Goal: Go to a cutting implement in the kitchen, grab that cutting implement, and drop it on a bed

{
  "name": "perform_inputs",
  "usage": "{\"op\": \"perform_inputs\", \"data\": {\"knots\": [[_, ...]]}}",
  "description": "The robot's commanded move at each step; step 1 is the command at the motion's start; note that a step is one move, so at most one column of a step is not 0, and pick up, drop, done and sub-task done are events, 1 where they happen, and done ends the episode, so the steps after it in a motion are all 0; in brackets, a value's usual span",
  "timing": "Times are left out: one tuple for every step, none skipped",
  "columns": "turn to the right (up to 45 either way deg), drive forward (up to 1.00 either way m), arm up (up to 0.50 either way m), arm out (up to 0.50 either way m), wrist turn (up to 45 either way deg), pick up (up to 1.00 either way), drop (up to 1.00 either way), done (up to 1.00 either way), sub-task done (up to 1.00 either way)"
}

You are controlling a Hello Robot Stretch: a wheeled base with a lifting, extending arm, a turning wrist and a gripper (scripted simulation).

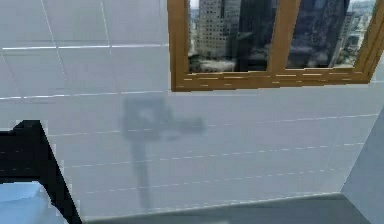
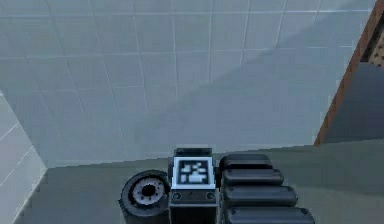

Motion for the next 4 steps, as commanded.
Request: {"op": "perform_inputs", "data": {"knots": [[-45.0, 0.0, 0.0, 0.0, 0.0, 0.0, 0.0, 0.0, 0.0], [-33.0, 0.0, 0.0, 0.0, 0.0, 0.0, 0.0, 0.0, 0.0], [0.0, 0.3, 0.0, 0.0, 0.0, 0.0, 0.0, 0.0, 0.0], [45.0, 0.0, 0.0, 0.0, 0.0, 0.0, 0.0, 0.0, 0.0]]}}
